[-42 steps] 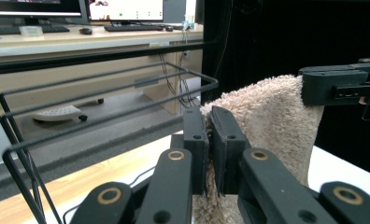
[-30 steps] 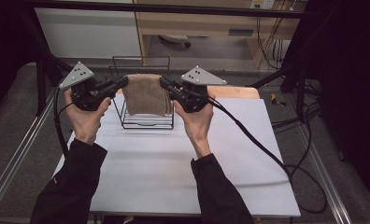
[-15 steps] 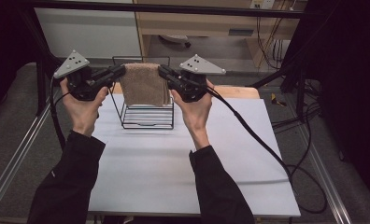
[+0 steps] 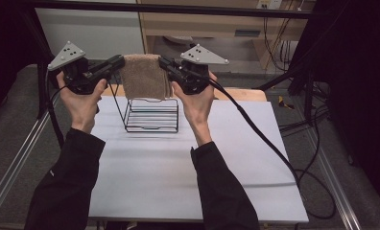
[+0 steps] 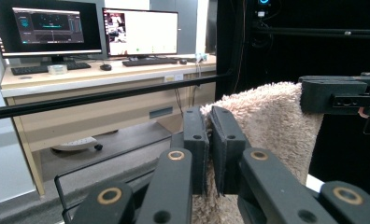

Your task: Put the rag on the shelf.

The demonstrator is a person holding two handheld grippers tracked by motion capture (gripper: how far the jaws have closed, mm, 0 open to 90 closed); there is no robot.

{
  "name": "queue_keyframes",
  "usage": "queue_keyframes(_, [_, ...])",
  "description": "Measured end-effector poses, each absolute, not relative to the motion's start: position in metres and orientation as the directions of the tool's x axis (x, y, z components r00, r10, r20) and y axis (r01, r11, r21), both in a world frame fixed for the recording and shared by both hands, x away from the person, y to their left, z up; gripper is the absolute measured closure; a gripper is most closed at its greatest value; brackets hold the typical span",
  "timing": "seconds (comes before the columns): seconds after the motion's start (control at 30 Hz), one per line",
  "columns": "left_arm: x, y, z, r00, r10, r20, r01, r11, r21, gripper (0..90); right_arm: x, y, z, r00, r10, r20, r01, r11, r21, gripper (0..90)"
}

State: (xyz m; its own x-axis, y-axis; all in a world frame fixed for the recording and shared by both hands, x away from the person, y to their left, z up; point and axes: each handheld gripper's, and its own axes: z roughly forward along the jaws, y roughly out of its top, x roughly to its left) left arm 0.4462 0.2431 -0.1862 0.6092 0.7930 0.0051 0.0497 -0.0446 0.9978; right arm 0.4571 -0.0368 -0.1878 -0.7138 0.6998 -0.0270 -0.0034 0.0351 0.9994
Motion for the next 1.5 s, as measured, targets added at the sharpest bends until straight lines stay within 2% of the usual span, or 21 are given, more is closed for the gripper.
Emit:
queue_keyframes(0.9, [0.470, 0.247, -0.164, 0.577, 0.817, 0.001, 0.026, -0.020, 0.999, 84.9, 0.482, -0.027, -0.168, -0.707, 0.705, -0.046, -0.050, 0.016, 0.999, 85.1])
queue_keyframes(1.5, [0.495, 0.249, -0.167, 0.565, 0.825, -0.018, 0.033, -0.001, 0.999, 84.8, 0.508, -0.022, -0.169, -0.692, 0.720, -0.053, -0.048, 0.027, 0.998, 85.1])
